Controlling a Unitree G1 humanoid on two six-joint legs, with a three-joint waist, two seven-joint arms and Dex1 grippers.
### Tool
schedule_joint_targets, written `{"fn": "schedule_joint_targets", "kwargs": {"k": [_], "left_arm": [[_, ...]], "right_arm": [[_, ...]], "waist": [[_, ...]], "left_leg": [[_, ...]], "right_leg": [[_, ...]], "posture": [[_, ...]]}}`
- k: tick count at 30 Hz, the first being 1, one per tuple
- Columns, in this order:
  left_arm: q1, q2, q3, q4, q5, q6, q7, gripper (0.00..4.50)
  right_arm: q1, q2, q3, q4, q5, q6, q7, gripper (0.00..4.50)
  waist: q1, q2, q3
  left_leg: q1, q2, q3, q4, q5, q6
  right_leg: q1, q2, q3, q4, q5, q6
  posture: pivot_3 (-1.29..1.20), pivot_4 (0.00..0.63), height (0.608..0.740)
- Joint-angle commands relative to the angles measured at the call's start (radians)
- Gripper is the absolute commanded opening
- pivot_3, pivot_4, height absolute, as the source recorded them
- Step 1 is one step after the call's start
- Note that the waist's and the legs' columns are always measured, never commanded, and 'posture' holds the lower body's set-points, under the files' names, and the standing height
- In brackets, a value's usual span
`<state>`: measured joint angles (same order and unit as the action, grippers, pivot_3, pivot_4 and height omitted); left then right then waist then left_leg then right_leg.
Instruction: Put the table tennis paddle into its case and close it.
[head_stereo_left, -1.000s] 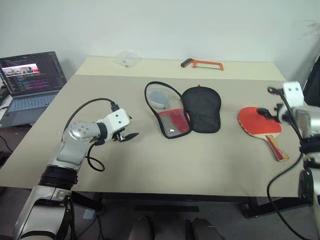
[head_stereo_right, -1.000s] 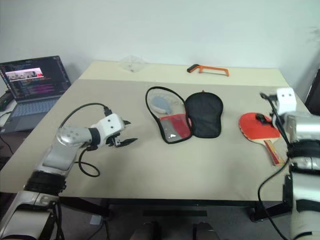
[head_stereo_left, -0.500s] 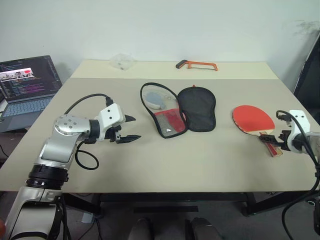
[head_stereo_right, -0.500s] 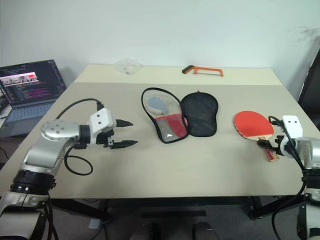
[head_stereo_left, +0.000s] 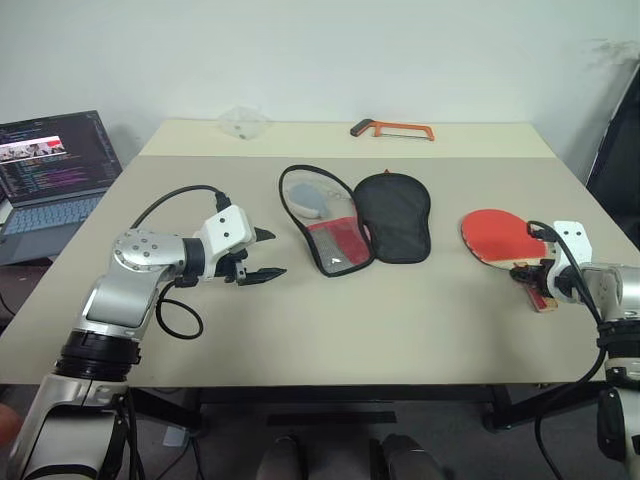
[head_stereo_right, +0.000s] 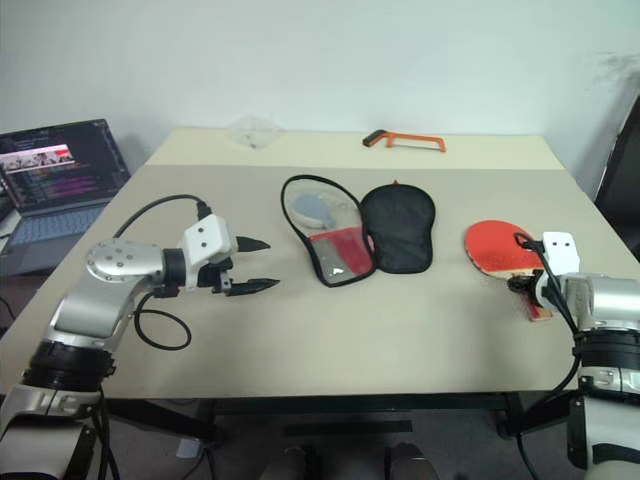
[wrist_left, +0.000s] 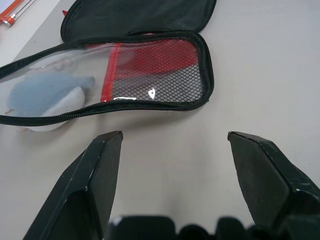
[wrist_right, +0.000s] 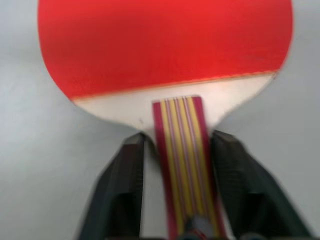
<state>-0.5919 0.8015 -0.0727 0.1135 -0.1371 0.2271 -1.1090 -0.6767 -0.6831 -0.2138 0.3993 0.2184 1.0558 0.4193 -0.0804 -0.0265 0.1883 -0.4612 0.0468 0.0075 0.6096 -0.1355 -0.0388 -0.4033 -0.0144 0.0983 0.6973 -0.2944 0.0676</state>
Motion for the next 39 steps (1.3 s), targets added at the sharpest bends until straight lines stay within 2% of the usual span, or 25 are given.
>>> {"fn": "schedule_joint_targets", "kwargs": {"k": [1, 7, 14, 18, 23, 29, 39], "left_arm": [[-0.004, 0.017, 0.036, -0.035, -0.009, -0.001, 0.015, 3.67], [-0.001, 0.021, 0.035, -0.032, -0.004, -0.006, 0.024, 3.67], [-0.003, 0.009, 0.025, -0.022, 0.003, -0.015, 0.042, 3.67], [0.005, 0.000, 0.019, -0.027, 0.007, -0.018, 0.054, 3.67], [0.028, 0.003, 0.024, -0.054, 0.003, -0.012, 0.066, 3.67], [0.067, 0.014, 0.035, -0.099, -0.001, 0.006, 0.077, 3.67], [0.097, 0.029, 0.046, -0.142, 0.001, 0.030, 0.096, 3.67]], "right_arm": [[-0.037, -0.007, -0.018, -0.016, 0.002, -0.029, -0.013, 1.08], [-0.124, 0.053, -0.043, -0.111, 0.034, 0.023, -0.071, 1.08], [-0.355, 0.242, -0.030, -0.159, 0.041, 0.023, -0.211, 1.08], [-0.443, 0.395, -0.013, -0.043, 0.025, -0.063, -0.293, 1.08], [-0.485, 0.491, 0.002, 0.156, -0.013, -0.211, -0.377, 1.08], [-0.522, 0.528, -0.003, 0.354, -0.029, -0.325, -0.434, 1.08], [-0.580, 0.574, -0.006, 0.568, -0.034, -0.433, -0.436, 1.08]], "waist": [[0.000, 0.000, 0.000], [-0.005, 0.000, 0.000], [-0.006, 0.001, 0.001], [-0.003, 0.001, 0.000], [0.004, 0.001, 0.001], [0.006, 0.001, 0.001], [-0.006, 0.001, 0.001]], "left_leg": [[0.000, 0.000, 0.000, 0.000, 0.000, 0.000], [0.000, 0.000, 0.000, 0.000, 0.000, 0.000], [0.000, 0.001, 0.000, -0.001, 0.000, 0.000], [-0.002, 0.001, -0.001, -0.002, 0.000, 0.000], [-0.004, 0.000, -0.002, -0.002, 0.000, 0.000], [-0.006, 0.000, -0.002, -0.002, 0.000, 0.000], [-0.005, 0.000, -0.002, -0.002, 0.000, 0.000]], "right_leg": [[0.000, 0.000, 0.000, 0.000, 0.000, 0.000], [-0.001, 0.000, 0.001, 0.000, 0.000, 0.000], [-0.002, 0.001, 0.000, 0.000, 0.000, 0.000], [-0.002, 0.001, -0.002, 0.000, 0.000, -0.001], [-0.002, 0.000, -0.003, -0.001, 0.000, -0.001], [-0.004, -0.001, -0.003, -0.001, 0.000, -0.001], [-0.004, 0.000, -0.003, 0.000, 0.000, -0.001]], "posture": [[0.00, 0.150, 0.740], [0.00, 0.150, 0.740], [0.00, 0.150, 0.740], [0.00, 0.150, 0.740], [0.00, 0.150, 0.740], [0.00, 0.150, 0.740], [0.00, 0.150, 0.740]]}}
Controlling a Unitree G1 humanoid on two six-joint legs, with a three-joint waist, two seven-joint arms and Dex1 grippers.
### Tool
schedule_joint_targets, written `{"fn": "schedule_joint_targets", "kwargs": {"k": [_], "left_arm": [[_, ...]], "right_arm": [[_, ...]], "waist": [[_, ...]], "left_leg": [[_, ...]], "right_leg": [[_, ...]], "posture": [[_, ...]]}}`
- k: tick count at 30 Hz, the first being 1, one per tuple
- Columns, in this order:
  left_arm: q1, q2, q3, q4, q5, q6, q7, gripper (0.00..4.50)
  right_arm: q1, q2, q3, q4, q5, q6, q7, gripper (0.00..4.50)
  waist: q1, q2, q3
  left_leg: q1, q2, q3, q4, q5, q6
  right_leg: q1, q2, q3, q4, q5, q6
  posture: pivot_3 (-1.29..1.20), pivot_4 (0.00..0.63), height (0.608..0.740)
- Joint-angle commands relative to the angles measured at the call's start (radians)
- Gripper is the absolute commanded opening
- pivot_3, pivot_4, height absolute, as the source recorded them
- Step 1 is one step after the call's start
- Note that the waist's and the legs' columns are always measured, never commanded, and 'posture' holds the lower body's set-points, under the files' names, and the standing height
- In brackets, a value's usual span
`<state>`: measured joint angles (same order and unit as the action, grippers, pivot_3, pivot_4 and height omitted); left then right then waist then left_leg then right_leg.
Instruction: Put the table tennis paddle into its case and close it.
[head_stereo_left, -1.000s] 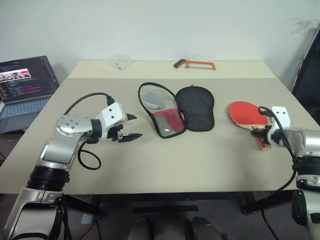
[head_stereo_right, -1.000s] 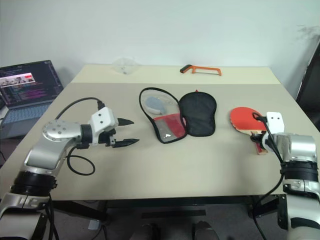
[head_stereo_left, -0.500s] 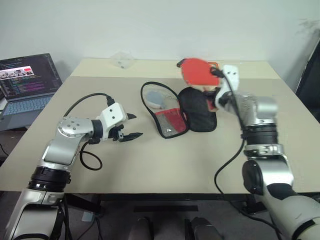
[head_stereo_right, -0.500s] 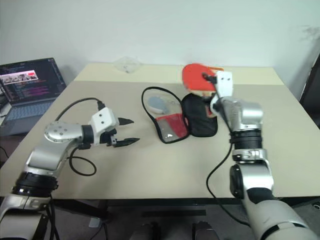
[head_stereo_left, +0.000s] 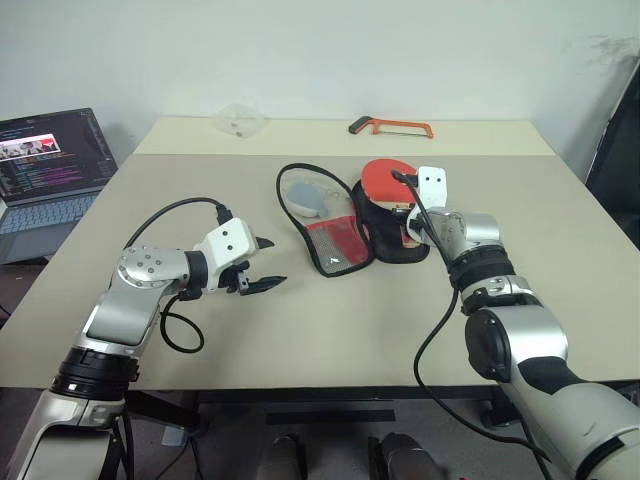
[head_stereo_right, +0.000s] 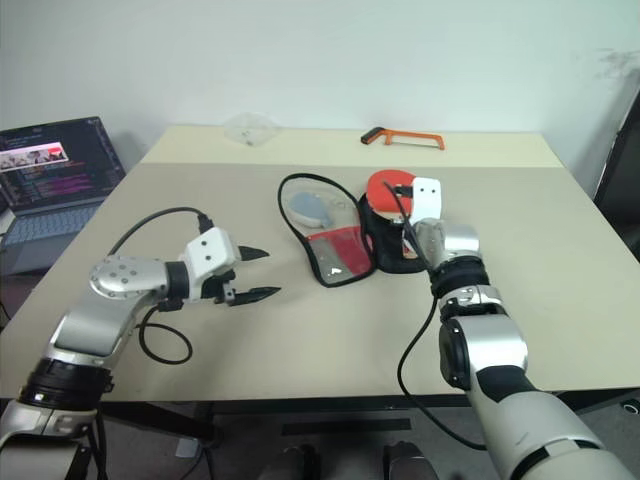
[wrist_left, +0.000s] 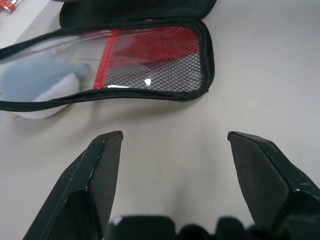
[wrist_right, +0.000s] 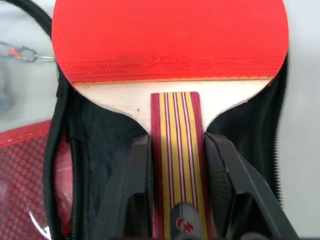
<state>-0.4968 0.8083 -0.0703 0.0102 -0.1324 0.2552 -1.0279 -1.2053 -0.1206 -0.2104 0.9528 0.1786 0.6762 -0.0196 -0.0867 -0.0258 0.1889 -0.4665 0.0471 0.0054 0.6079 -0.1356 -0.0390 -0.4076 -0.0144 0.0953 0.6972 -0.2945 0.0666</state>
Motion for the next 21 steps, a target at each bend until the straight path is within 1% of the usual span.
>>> {"fn": "schedule_joint_targets", "kwargs": {"k": [1, 10, 12, 14, 20, 21], "left_arm": [[0.003, 0.023, 0.044, -0.041, -0.004, 0.003, 0.017, 3.67], [0.016, 0.039, 0.051, -0.065, -0.006, 0.013, 0.028, 3.67], [0.009, 0.036, 0.049, -0.063, -0.003, 0.015, 0.030, 3.67], [0.002, 0.033, 0.045, -0.056, 0.002, 0.013, 0.032, 3.67], [-0.025, 0.021, 0.024, -0.020, 0.012, -0.008, 0.024, 3.67], [-0.033, 0.018, 0.020, -0.011, 0.015, -0.011, 0.024, 3.67]], "right_arm": [[-0.056, 0.014, -0.014, 0.033, 0.009, -0.062, -0.001, 1.08], [-0.059, 0.026, -0.033, 0.134, 0.018, -0.137, -0.013, 1.08], [-0.056, 0.021, -0.040, 0.145, 0.023, -0.155, -0.008, 1.81], [-0.057, 0.014, -0.039, 0.151, 0.013, -0.173, -0.015, 2.37], [-0.065, -0.023, -0.062, 0.127, 0.012, -0.202, -0.049, 4.46], [-0.067, -0.029, -0.062, 0.115, 0.012, -0.196, -0.049, 4.46]], "waist": [[0.000, 0.000, 0.000], [0.000, 0.000, 0.000], [0.000, 0.000, 0.000], [0.000, 0.000, 0.000], [0.000, 0.000, 0.000], [0.000, 0.000, 0.000]], "left_leg": [[0.000, 0.000, 0.000, 0.000, 0.000, 0.000], [0.000, 0.000, 0.000, 0.000, 0.000, 0.000], [0.000, 0.000, 0.000, 0.000, 0.000, 0.000], [0.000, 0.000, 0.000, 0.000, 0.000, 0.000], [0.000, 0.000, 0.000, 0.000, 0.000, 0.000], [0.000, 0.000, 0.000, 0.000, 0.000, 0.000]], "right_leg": [[0.000, 0.000, 0.000, 0.000, 0.000, 0.000], [0.000, 0.000, 0.000, 0.000, 0.000, 0.000], [0.000, 0.000, 0.000, 0.000, 0.000, 0.000], [0.000, 0.000, 0.000, 0.000, 0.000, 0.000], [0.000, 0.000, 0.000, 0.000, 0.000, 0.000], [0.000, 0.000, 0.000, 0.000, 0.000, 0.000]], "posture": [[0.00, 0.150, 0.740], [0.00, 0.150, 0.740], [0.00, 0.150, 0.740], [0.00, 0.150, 0.740], [0.00, 0.150, 0.740], [0.00, 0.150, 0.740]]}}
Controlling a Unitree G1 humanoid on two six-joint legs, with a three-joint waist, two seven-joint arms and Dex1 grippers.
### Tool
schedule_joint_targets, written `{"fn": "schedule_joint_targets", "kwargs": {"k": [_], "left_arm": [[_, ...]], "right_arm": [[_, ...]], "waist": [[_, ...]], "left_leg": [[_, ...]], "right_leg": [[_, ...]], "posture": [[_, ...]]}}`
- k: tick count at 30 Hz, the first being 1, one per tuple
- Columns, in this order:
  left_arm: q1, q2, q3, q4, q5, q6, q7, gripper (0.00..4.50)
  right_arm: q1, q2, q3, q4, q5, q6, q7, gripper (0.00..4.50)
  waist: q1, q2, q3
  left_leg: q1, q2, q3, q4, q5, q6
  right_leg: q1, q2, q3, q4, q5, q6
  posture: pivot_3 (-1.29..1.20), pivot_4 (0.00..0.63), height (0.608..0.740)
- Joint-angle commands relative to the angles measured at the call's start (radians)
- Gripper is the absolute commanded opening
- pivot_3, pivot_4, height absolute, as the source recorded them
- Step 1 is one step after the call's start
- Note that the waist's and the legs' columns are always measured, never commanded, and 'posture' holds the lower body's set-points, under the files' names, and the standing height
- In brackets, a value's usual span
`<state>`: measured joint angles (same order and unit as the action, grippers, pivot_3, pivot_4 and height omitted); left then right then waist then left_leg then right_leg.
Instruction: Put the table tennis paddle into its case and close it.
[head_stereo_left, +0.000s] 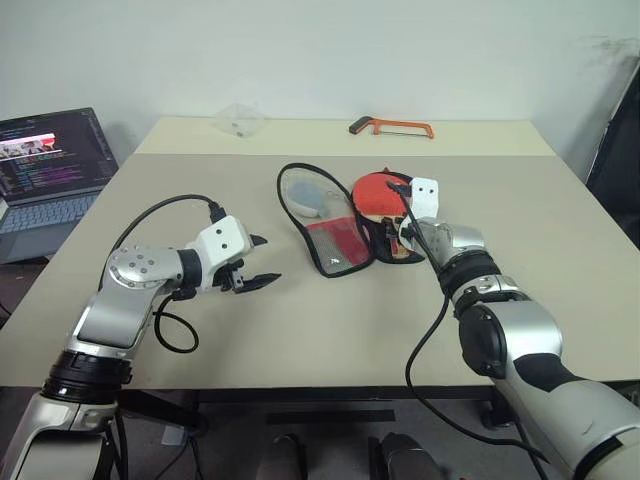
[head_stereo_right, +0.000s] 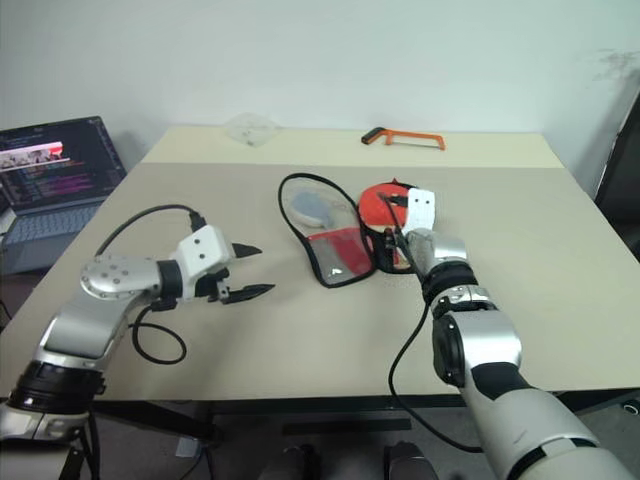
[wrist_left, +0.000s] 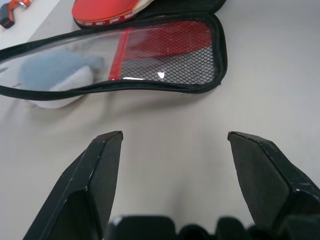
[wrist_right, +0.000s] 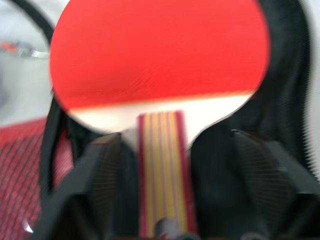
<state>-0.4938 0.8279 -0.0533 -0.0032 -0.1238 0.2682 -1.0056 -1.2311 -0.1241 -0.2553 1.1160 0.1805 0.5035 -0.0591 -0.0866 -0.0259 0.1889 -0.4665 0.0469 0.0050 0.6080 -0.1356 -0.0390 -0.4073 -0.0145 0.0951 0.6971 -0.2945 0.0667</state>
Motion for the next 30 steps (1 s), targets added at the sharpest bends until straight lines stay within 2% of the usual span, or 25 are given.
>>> {"fn": "schedule_joint_targets", "kwargs": {"k": [1, 4, 7, 11, 14, 18, 22, 29, 30], "left_arm": [[-0.047, -0.006, -0.003, 0.015, 0.012, -0.029, 0.000, 3.67], [-0.073, -0.004, -0.021, 0.066, 0.040, -0.046, -0.004, 3.67], [-0.105, -0.004, -0.055, 0.156, 0.099, -0.077, 0.017, 3.67], [-0.165, -0.069, -0.084, 0.232, 0.124, -0.073, 0.045, 3.67], [-0.199, -0.098, -0.098, 0.298, 0.150, -0.105, 0.058, 3.67], [-0.251, -0.135, -0.137, 0.409, 0.211, -0.162, 0.087, 3.67], [-0.304, -0.177, -0.185, 0.510, 0.286, -0.195, 0.125, 2.76], [-0.409, -0.315, -0.258, 0.695, 0.412, -0.226, 0.294, 0.13], [-0.419, -0.338, -0.265, 0.711, 0.421, -0.232, 0.310, 0.03]], "right_arm": [[-0.041, -0.036, -0.009, -0.076, 0.007, -0.010, -0.005, 4.46], [-0.019, -0.070, 0.028, -0.262, 0.017, 0.104, 0.063, 4.46], [0.064, -0.144, 0.082, -0.601, 0.056, 0.338, 0.173, 4.46], [0.238, -0.323, 0.157, -0.995, 0.180, 0.579, 0.402, 4.46], [0.397, -0.481, 0.173, -1.220, 0.308, 0.610, 0.633, 4.46], [0.557, -0.608, 0.191, -1.405, 0.373, 0.451, 0.873, 4.46], [0.573, -0.615, 0.233, -1.429, 0.358, 0.404, 0.902, 4.50], [0.574, -0.579, 0.283, -1.431, 0.332, 0.364, 0.878, 4.50], [0.574, -0.577, 0.286, -1.431, 0.330, 0.362, 0.877, 4.50]], "waist": [[0.000, 0.000, 0.000], [0.001, 0.000, 0.000], [0.004, 0.000, 0.000], [0.025, 0.000, 0.000], [0.035, 0.000, 0.000], [0.029, 0.000, 0.000], [0.022, 0.000, 0.000], [0.034, 0.000, 0.000], [0.037, -0.001, 0.000]], "left_leg": [[0.000, 0.000, 0.000, 0.000, 0.000, 0.000], [0.000, 0.000, 0.000, 0.000, 0.000, 0.000], [0.000, 0.000, 0.000, 0.000, 0.000, 0.000], [-0.001, 0.000, -0.002, -0.001, 0.000, 0.000], [-0.001, 0.000, -0.002, -0.001, 0.000, 0.000], [-0.001, 0.000, -0.001, 0.000, 0.000, 0.000], [0.002, 0.000, -0.001, 0.002, 0.000, 0.000], [0.001, 0.000, -0.001, 0.003, 0.000, 0.000], [0.000, 0.000, -0.002, 0.003, 0.000, 0.000]], "right_leg": [[0.000, 0.000, 0.000, 0.000, 0.000, 0.000], [0.000, 0.000, 0.000, 0.000, 0.000, 0.000], [0.000, 0.000, 0.000, 0.000, 0.000, 0.000], [0.000, 0.000, -0.003, -0.001, -0.001, -0.001], [0.001, 0.000, -0.003, -0.002, -0.001, -0.001], [0.001, 0.000, -0.002, -0.001, -0.001, -0.001], [0.002, 0.002, 0.000, -0.001, -0.001, 0.003], [0.002, 0.002, 0.001, -0.001, 0.001, 0.002], [0.002, 0.002, 0.001, -0.002, 0.002, 0.001]], "posture": [[0.00, 0.150, 0.740], [0.00, 0.150, 0.740], [0.00, 0.150, 0.740], [0.00, 0.150, 0.740], [0.00, 0.150, 0.740], [0.00, 0.150, 0.740], [0.00, 0.150, 0.740], [0.00, 0.150, 0.740], [0.00, 0.150, 0.740]]}}
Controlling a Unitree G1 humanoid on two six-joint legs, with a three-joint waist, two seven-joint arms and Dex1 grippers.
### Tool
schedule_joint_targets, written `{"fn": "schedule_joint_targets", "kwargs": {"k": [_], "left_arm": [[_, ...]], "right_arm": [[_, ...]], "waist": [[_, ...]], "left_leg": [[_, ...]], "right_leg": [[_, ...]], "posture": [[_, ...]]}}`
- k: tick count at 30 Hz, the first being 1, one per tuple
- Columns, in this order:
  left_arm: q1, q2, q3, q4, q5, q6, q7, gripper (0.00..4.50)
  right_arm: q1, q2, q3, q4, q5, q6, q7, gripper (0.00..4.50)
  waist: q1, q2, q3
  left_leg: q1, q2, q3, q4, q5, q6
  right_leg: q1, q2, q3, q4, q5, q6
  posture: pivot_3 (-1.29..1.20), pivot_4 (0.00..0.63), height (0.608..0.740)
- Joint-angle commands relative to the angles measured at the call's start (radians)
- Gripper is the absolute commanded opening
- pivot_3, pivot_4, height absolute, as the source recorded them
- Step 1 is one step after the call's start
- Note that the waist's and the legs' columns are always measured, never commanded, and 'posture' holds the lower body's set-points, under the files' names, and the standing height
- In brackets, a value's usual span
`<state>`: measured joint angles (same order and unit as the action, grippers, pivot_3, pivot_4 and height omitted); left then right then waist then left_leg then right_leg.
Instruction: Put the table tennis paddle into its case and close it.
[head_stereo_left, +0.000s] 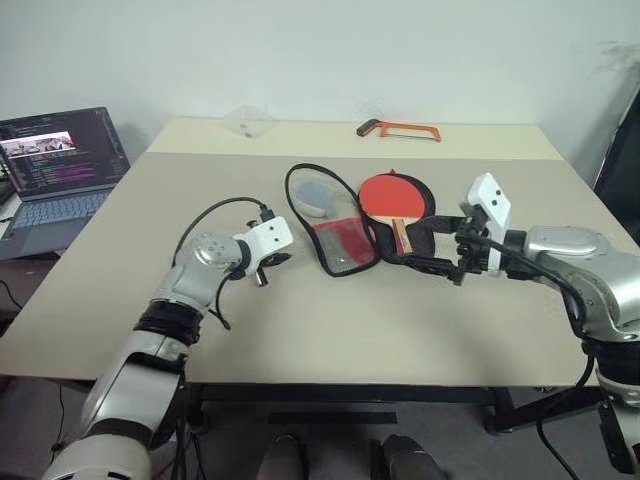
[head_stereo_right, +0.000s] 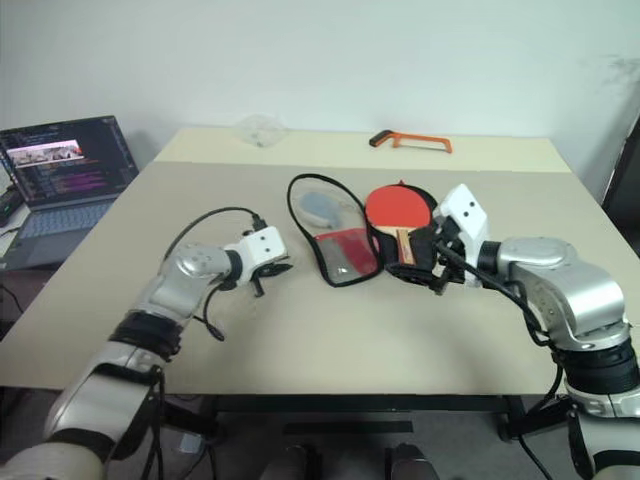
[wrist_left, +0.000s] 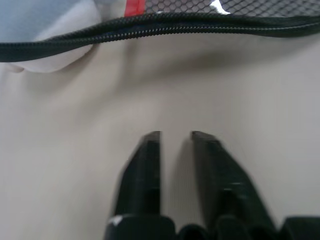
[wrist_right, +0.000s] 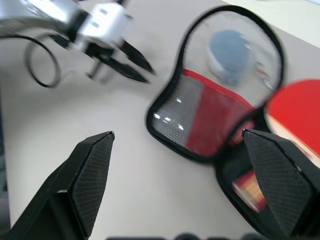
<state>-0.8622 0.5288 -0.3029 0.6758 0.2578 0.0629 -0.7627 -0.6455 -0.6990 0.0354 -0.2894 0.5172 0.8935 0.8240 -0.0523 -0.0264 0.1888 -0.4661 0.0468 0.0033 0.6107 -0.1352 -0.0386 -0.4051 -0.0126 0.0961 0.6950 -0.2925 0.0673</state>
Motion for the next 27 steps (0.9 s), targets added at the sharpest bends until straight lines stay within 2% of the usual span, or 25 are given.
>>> {"fn": "schedule_joint_targets", "kwargs": {"k": [1, 8, 13, 17, 24, 27], "left_arm": [[-0.059, -0.069, -0.016, 0.044, 0.037, -0.026, 0.082, 0.03], [-0.144, -0.244, -0.014, 0.147, 0.052, -0.114, 0.220, 0.03], [-0.271, -0.363, 0.011, 0.267, 0.045, -0.230, 0.371, 0.03], [-0.332, -0.448, 0.007, 0.350, 0.042, -0.287, 0.396, 0.03], [-0.291, -0.607, -0.012, 0.476, 0.051, -0.335, 0.442, 0.03], [-0.284, -0.629, -0.030, 0.511, 0.081, -0.365, 0.492, 0.03]], "right_arm": [[-0.009, -0.001, -0.002, -0.026, -0.010, -0.029, -0.007, 4.50], [0.009, 0.001, -0.014, -0.037, -0.024, -0.010, -0.054, 4.50], [0.026, -0.006, -0.067, -0.042, -0.032, 0.004, -0.125, 4.50], [0.026, -0.012, -0.110, -0.051, -0.028, 0.018, -0.173, 4.50], [0.004, -0.012, -0.196, -0.025, -0.058, 0.036, -0.297, 4.50], [-0.019, 0.015, -0.233, 0.011, -0.060, 0.107, -0.377, 4.50]], "waist": [[0.005, 0.000, 0.000], [0.024, 0.000, 0.000], [0.024, -0.001, 0.001], [0.024, -0.001, 0.000], [0.017, -0.001, 0.000], [0.021, 0.000, 0.000]], "left_leg": [[-0.001, 0.000, 0.000, 0.000, 0.000, 0.000], [-0.002, -0.001, 0.000, 0.000, 0.000, 0.000], [-0.002, -0.001, 0.000, 0.000, 0.000, 0.000], [-0.002, -0.002, 0.000, 0.000, 0.000, 0.000], [-0.002, -0.002, 0.001, -0.002, 0.000, 0.000], [-0.002, -0.002, 0.001, -0.001, 0.000, 0.000]], "right_leg": [[0.000, 0.000, 0.000, -0.001, 0.000, 0.000], [0.000, -0.001, -0.001, -0.004, 0.001, 0.001], [0.000, -0.001, -0.001, -0.004, 0.001, 0.002], [0.001, -0.002, 0.000, -0.007, 0.002, 0.003], [0.001, -0.002, 0.000, -0.008, 0.002, 0.003], [0.001, -0.002, 0.001, -0.007, 0.002, 0.003]], "posture": [[0.00, 0.150, 0.740], [0.00, 0.150, 0.740], [0.00, 0.150, 0.740], [0.00, 0.150, 0.740], [0.00, 0.150, 0.740], [0.00, 0.150, 0.740]]}}
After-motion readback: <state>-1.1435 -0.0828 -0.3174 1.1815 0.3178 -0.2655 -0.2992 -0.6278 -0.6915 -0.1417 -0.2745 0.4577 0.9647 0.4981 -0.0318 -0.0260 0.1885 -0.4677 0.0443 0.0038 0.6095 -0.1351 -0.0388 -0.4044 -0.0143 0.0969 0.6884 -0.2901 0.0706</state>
